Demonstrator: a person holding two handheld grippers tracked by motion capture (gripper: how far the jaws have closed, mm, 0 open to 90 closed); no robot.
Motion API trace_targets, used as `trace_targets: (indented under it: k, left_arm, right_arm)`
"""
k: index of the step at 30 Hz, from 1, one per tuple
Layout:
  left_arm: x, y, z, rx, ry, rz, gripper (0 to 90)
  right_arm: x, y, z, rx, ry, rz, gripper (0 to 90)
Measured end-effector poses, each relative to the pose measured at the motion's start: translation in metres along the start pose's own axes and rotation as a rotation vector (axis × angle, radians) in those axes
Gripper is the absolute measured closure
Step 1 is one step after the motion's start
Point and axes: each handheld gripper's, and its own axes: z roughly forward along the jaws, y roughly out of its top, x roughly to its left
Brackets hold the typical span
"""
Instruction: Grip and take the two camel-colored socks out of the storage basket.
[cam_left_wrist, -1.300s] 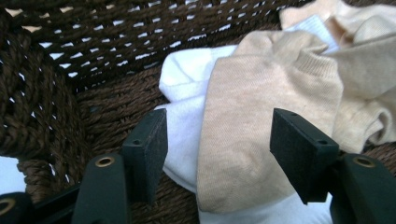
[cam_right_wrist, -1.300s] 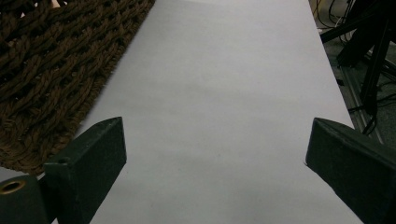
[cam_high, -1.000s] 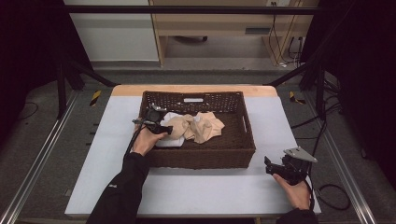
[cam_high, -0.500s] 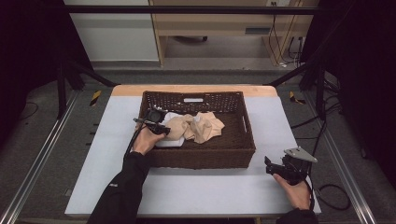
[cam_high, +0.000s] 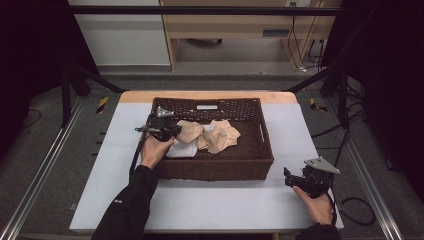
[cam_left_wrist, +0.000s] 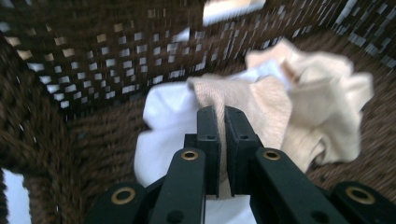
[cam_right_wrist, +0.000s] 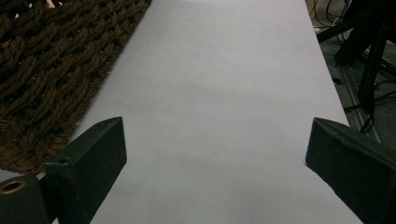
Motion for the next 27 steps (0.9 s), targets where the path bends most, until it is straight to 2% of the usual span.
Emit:
trace_targets:
  k: [1, 2, 3, 4, 8, 9, 12, 13, 16, 17, 19, 21, 24, 27]
  left_arm:
    - [-0.001, 0.002, -0.005, -0.046, -0.012, 0.001, 85.2]
    - [-0.001, 0.002, -0.005, -0.046, -0.012, 0.001, 85.2]
    - [-0.002, 0.004, -0.010, -0.096, -0.023, -0.001, 85.3]
    - [-0.002, 0.004, -0.010, -0.096, -0.023, -0.001, 85.3]
    - [-0.009, 0.013, -0.027, -0.217, -0.038, 0.005, 85.6]
    - [-0.009, 0.013, -0.027, -0.217, -0.038, 0.005, 85.7]
    - [-0.014, 0.020, -0.042, -0.291, -0.056, 0.003, 85.7]
    - [-0.014, 0.020, -0.042, -0.291, -0.056, 0.003, 85.7]
    - [-0.019, 0.024, -0.052, -0.338, -0.065, 0.006, 85.7]
    - [-0.023, 0.026, -0.060, -0.367, -0.067, 0.012, 85.7]
    - [-0.024, 0.027, -0.063, -0.376, -0.071, 0.012, 85.7]
    - [-0.031, 0.029, -0.074, -0.394, -0.072, 0.033, 85.7]
    - [-0.037, 0.030, -0.081, -0.404, -0.072, 0.048, 85.7]
    - [-0.047, 0.031, -0.098, -0.438, -0.098, 0.056, 85.7]
  right_arm:
    - [0.000, 0.000, 0.000, -0.001, -0.001, 0.001, 5.5]
    - [0.000, 0.000, 0.000, -0.003, -0.003, 0.000, 5.5]
    - [0.000, 0.000, 0.000, -0.003, -0.004, 0.000, 5.5]
    - [0.000, 0.000, 0.000, -0.002, -0.004, -0.001, 5.5]
    - [-0.001, 0.000, 0.000, -0.003, -0.006, 0.002, 5.6]
    - [-0.001, 0.000, 0.000, -0.004, -0.009, -0.002, 5.7]
    - [-0.001, 0.000, 0.000, -0.005, -0.009, 0.001, 5.7]
    - [-0.001, 0.000, 0.000, -0.005, -0.009, 0.001, 5.7]
    - [-0.001, 0.000, -0.001, -0.005, -0.011, 0.004, 5.7]
    - [-0.001, 0.000, -0.001, -0.005, -0.012, 0.003, 5.7]
    - [-0.001, 0.000, -0.001, -0.007, -0.013, 0.001, 5.7]
    - [-0.001, 0.000, -0.001, -0.007, -0.016, 0.004, 5.7]
    - [-0.002, 0.000, -0.001, -0.014, -0.018, 0.004, 5.8]
    - [-0.002, 0.001, -0.002, -0.014, -0.019, 0.007, 5.7]
